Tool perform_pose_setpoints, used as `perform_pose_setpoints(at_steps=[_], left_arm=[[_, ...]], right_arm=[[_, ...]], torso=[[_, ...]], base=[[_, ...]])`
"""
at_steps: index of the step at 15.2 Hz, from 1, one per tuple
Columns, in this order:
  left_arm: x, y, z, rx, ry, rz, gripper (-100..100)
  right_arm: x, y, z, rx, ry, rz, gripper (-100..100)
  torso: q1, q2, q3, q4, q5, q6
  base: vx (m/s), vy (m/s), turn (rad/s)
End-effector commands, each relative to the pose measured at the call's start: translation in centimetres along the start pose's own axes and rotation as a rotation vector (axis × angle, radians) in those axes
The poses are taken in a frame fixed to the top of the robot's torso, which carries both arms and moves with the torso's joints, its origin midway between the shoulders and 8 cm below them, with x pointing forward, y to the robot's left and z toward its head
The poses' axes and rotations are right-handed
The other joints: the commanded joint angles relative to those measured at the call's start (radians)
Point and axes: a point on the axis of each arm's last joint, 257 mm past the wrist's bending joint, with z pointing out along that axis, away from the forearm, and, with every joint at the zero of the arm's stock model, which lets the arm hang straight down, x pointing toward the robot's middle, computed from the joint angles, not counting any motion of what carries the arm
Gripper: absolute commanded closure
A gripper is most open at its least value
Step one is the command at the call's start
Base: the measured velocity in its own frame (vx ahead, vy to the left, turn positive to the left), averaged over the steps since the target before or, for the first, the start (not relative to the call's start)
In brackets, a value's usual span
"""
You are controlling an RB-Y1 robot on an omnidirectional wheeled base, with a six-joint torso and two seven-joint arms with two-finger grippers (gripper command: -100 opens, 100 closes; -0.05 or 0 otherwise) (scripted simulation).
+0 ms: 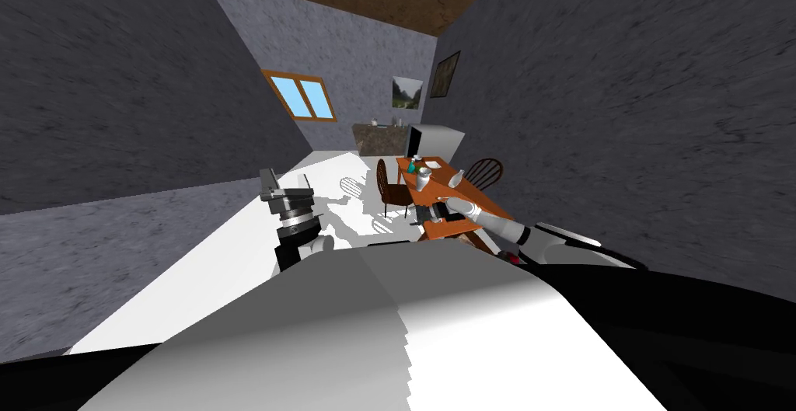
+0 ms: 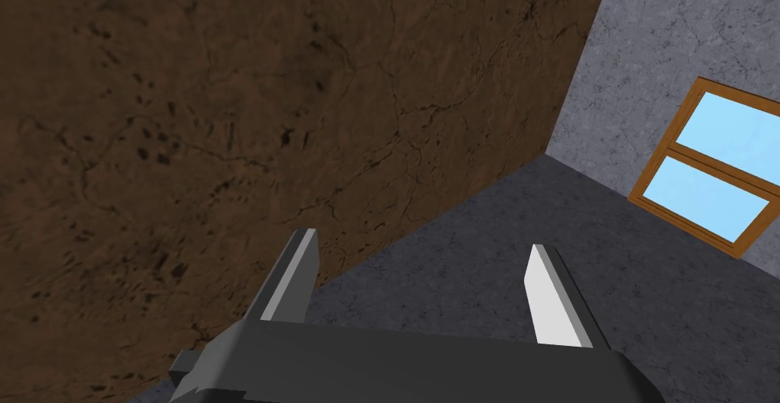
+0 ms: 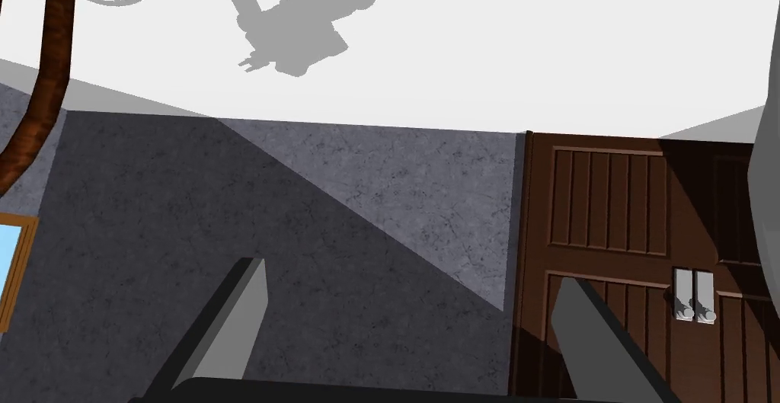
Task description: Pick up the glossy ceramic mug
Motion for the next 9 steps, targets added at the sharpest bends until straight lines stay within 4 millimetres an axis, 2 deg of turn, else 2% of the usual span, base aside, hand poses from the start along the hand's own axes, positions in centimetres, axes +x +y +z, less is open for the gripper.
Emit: perform_pose_setpoints(at_steps=[1,2,4,5,6,7,9], left_arm=[[0.0,0.0,0.0,0.0,0.0,0.0,0],[0.0,0.0,0.0,0.0,0.0,0.0,0],[0.0,0.0,0.0,0.0,0.0,0.0,0],[0.0,0.0,0.0,0.0,0.0,0.0,0],[0.0,0.0,0.0,0.0,0.0,0.0,0],[0.0,0.0,0.0,0.0,0.0,0.0,0],[0.0,0.0,0.0,0.0,0.0,0.0,0]], right_arm=[[2.7,-0.3,-1.0,-0.003,0.08,-0.028,-100],[5.2,-0.7,-2.2,-0.008,0.156,-0.046,-100],[5.8,-0.8,-2.4,-0.007,0.175,-0.059,-100],[8.5,-1.2,-3.9,-0.011,0.256,-0.077,-100],[8.7,-1.2,-3.9,-0.012,0.266,-0.087,-100],[11.2,-1.5,-5.5,-0.017,0.341,-0.099,-100],[11.5,-1.5,-5.6,-0.019,0.353,-0.111,-100]], torso=[[0.0,0.0,0.0,0.0,0.0,0.0],[0.0,0.0,0.0,0.0,0.0,0.0],[-0.001,0.0,0.0,0.0,0.0,0.0],[-0.001,0.0,0.0,0.0,0.0,0.0],[0.0,0.0,0.0,0.0,0.0,0.0],[0.0,0.0,0.0,0.0,0.0,0.0],[-0.001,-0.001,0.0,0.0,0.0,0.0]], base=[[0.079,0.001,0.028],[0.079,-0.003,0.031],[0.074,-0.001,0.015],[0.076,0.001,0.025],[0.072,-0.002,0.025],[0.085,0.002,0.037],[0.078,-0.004,0.021]])
